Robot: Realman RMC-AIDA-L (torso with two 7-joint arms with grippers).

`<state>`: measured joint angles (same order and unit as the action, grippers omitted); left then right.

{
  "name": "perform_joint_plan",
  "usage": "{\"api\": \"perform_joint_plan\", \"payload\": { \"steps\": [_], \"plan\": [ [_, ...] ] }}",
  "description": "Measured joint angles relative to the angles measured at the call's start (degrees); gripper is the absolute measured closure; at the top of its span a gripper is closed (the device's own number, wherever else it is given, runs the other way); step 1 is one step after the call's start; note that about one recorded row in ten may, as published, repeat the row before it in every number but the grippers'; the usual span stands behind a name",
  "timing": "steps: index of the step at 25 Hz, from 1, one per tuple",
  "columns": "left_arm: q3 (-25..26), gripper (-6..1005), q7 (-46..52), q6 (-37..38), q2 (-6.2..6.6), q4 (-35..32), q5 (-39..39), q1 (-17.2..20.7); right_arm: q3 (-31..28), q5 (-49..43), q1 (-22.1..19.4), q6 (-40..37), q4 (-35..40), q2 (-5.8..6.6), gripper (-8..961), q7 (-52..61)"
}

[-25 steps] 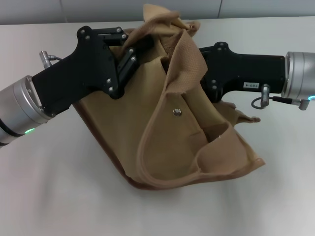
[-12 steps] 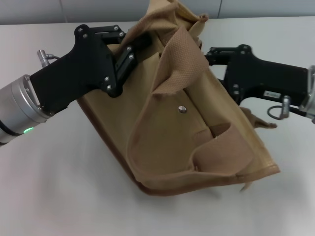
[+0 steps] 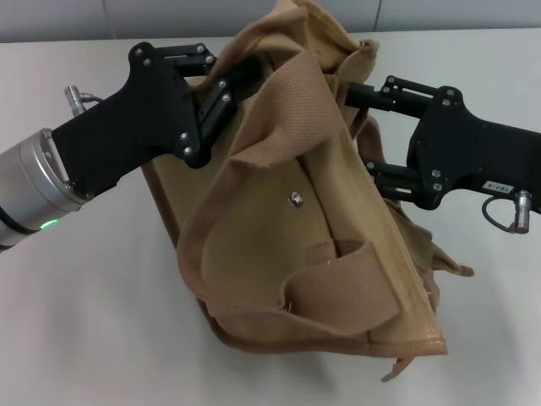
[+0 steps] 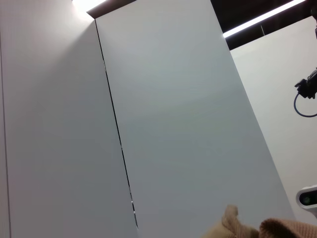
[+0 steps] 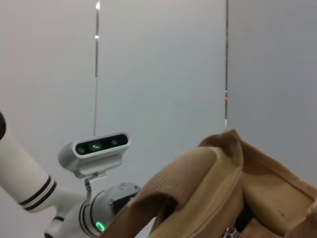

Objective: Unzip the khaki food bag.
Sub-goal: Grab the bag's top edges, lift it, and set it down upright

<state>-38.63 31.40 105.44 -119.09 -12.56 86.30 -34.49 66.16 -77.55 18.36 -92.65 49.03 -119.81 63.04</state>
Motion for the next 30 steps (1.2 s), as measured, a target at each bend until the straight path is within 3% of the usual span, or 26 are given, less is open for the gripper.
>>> {"api": "perform_joint_plan", "payload": {
  "steps": [13,30],
  "plan": [
    [0.14,934,0.16,0.18,0.00,0.02,0.00,-0.16,0.98,3.46,0.51,-4.17,-5.75,0.00,225,-16.16],
    [-0.29,934,0.15,-0.06,0.01,0.21,-0.06,-0.75,1.82,-2.15,6.92,5.89,-5.87,0.45,247,-3.62]
  ]
}}
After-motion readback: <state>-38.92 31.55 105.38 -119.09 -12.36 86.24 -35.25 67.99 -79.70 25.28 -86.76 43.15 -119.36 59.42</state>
